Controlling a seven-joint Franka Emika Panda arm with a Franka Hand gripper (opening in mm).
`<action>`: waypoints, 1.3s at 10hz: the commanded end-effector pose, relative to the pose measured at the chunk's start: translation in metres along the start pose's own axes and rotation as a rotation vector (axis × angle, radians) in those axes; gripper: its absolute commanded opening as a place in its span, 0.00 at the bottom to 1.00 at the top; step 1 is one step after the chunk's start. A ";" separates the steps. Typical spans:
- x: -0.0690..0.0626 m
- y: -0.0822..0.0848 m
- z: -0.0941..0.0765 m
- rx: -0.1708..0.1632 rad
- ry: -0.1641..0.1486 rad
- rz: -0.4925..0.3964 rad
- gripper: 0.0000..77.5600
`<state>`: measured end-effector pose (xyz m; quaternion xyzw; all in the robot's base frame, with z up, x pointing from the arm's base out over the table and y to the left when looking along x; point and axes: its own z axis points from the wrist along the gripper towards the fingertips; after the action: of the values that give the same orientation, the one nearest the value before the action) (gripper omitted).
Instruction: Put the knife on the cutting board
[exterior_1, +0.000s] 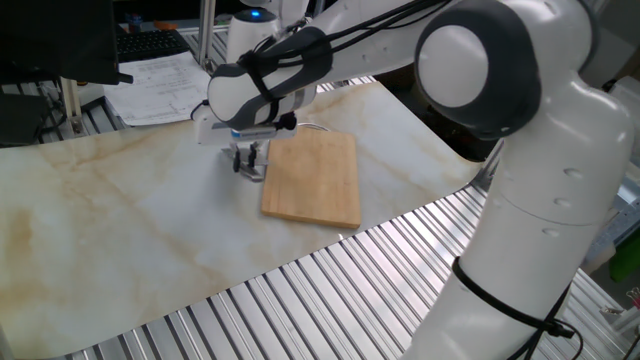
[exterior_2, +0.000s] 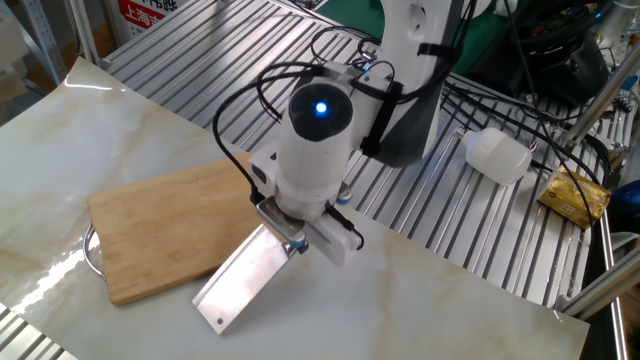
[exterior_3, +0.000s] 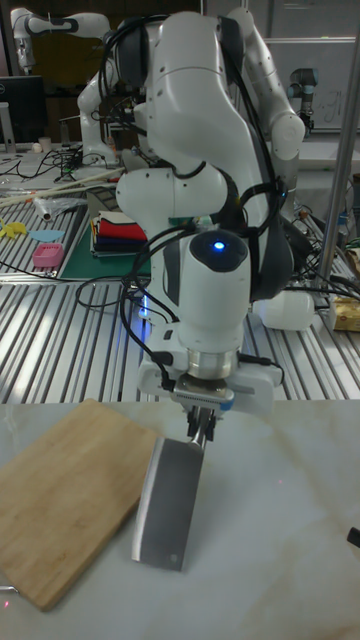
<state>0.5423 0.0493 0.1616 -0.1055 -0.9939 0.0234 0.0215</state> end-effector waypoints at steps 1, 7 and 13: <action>0.002 -0.007 -0.007 0.009 -0.011 0.001 0.01; 0.009 -0.028 -0.019 0.005 -0.035 0.009 0.01; 0.025 -0.052 -0.034 0.003 -0.063 0.026 0.01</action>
<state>0.5151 0.0129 0.1903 -0.1143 -0.9930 0.0284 0.0037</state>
